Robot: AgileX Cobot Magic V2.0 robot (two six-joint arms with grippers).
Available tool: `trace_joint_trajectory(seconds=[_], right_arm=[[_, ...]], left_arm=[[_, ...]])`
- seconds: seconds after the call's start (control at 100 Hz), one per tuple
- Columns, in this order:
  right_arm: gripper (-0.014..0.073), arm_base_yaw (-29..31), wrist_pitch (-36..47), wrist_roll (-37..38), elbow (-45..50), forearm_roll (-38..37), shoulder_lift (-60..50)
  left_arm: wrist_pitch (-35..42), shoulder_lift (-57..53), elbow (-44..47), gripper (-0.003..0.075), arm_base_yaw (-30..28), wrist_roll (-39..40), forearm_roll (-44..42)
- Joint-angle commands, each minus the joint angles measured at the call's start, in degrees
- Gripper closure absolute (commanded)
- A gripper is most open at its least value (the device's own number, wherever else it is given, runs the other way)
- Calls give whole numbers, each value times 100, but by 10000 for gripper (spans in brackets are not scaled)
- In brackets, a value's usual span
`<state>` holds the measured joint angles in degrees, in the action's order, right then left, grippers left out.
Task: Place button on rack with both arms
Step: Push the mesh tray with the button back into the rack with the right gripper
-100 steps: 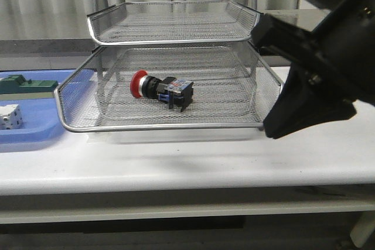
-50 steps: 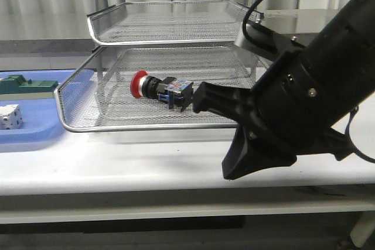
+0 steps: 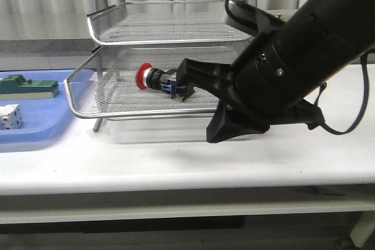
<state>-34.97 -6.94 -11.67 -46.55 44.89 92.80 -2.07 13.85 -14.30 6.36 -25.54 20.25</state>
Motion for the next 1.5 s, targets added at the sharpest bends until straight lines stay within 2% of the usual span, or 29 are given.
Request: trace_joint_trajectory(seconds=[0.0, 0.5, 0.82, 1.06, 1.49], right_arm=[[663, 3, 378, -93, -315, -93, -69], [663, 33, 333, -96, -1464, -578, 848], [663, 386, 115, -96, -1998, -756, 1111], [663, 642, -12, -96, -2088, -813, 1118], [663, 648, -687, -96, -2088, -825, 1060]], left_arm=[[454, 63, -152, 741, -10, 72, 62], [454, 63, -152, 741, -10, 72, 62], [454, 63, -152, 741, -10, 72, 62], [454, 63, -152, 741, -10, 72, 62], [454, 63, -152, 741, -10, 72, 62]])
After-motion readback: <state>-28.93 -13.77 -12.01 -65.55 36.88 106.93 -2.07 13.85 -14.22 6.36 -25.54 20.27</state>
